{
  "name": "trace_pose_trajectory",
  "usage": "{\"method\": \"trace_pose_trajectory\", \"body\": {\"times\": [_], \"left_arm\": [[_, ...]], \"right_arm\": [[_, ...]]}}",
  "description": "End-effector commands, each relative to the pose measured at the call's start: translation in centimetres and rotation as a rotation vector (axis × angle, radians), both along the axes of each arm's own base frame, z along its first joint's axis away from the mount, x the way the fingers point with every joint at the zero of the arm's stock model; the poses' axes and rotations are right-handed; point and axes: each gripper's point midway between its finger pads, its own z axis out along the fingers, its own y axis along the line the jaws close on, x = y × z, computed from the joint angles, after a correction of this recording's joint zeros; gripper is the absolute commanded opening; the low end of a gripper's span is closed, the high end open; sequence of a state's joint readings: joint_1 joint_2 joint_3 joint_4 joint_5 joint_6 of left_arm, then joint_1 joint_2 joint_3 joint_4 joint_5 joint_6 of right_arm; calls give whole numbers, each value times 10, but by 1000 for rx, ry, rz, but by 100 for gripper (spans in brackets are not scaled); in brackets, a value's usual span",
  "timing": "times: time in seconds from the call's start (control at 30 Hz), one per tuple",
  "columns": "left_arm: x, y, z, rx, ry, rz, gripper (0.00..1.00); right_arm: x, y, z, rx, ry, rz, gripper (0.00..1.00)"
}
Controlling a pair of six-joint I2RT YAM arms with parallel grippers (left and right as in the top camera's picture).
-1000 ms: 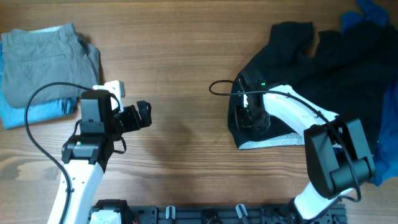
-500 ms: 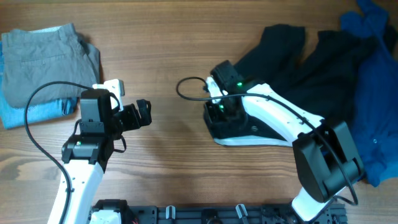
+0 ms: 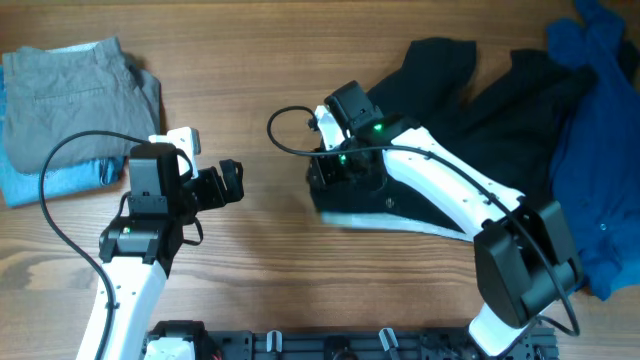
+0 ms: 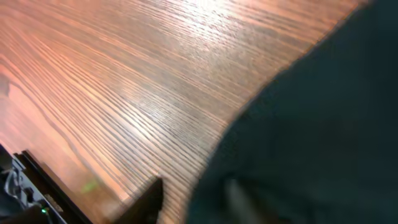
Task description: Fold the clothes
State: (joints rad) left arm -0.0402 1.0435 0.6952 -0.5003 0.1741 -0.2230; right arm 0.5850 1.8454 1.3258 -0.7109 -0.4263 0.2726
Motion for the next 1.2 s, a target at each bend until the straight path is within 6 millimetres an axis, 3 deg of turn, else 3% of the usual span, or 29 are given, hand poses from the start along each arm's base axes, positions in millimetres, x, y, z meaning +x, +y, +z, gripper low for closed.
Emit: {"method": "trace_pose_trajectory", "body": {"times": [0.0,0.1,0.2,0.27,0.4,0.5,0.67,1.0,1.07,1.1,1.17], "left_arm": [[4,-4,9,-15,-19,-11,100],[4,-5,9,-20,-18,-16,100],[2,-17,11,-74,-16,-64,100],[0,-25,13,-110,-15,-96,100],[-4,-49,20,-227,-19,-194,100],[-3,-51,9,-327,77,-96,100],[-7,-77,-22,-447,265,-38,100],[-30,-169,-105,-561,647,35,94],[-34,-184,-113,-568,671,28,86],[-36,-191,-115,-567,672,9,77],[-39,-202,-117,-552,656,-31,12]], "right_arm": [[9,-8,15,-54,-80,-8,99],[12,-31,10,-157,-98,-31,100],[27,-90,15,-324,-119,-189,100],[36,-127,31,-379,-141,-297,100],[46,-177,69,-352,-194,-448,100],[48,-206,92,-327,-232,-536,100],[44,-223,104,-325,-247,-578,100],[41,-223,102,-331,-233,-577,100],[41,-223,102,-331,-234,-576,99],[41,-223,102,-331,-233,-576,100],[41,-223,102,-331,-234,-577,100]]}}
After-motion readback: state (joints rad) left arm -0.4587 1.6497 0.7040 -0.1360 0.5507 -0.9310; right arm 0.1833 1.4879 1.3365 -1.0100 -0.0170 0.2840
